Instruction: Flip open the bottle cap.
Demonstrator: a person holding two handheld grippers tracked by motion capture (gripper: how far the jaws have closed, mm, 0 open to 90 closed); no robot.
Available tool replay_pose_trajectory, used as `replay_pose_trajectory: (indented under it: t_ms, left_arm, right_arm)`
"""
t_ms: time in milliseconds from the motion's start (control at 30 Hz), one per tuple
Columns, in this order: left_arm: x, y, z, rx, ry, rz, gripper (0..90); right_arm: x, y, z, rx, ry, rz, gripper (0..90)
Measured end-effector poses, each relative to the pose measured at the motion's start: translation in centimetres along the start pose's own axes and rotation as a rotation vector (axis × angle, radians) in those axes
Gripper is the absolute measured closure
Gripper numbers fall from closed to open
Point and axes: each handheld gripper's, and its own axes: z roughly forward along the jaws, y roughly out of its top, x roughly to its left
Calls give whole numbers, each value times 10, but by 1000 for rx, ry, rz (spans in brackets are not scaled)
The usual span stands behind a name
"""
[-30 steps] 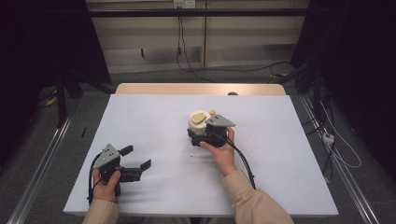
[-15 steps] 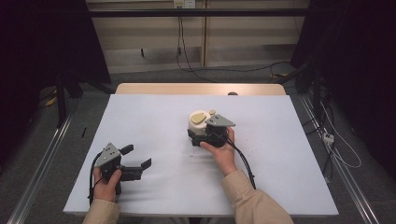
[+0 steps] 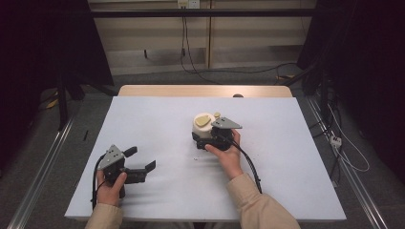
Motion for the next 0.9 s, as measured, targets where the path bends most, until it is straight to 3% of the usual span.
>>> replay_pose_trajectory:
  t_ms: [433,567,900]
  left_arm:
    - [-2,3,4,-4,-2,-6,32]
    - [-2,7,6,-15,1,-23,32]
    - [-5,18,12,-12,-1,-19,34]
  right_arm:
    - [-1,-1,0,3,8,17,41]
    - [-1,-1,1,4,10,18,40]
    - [-2,-2,1,4,13,35,36]
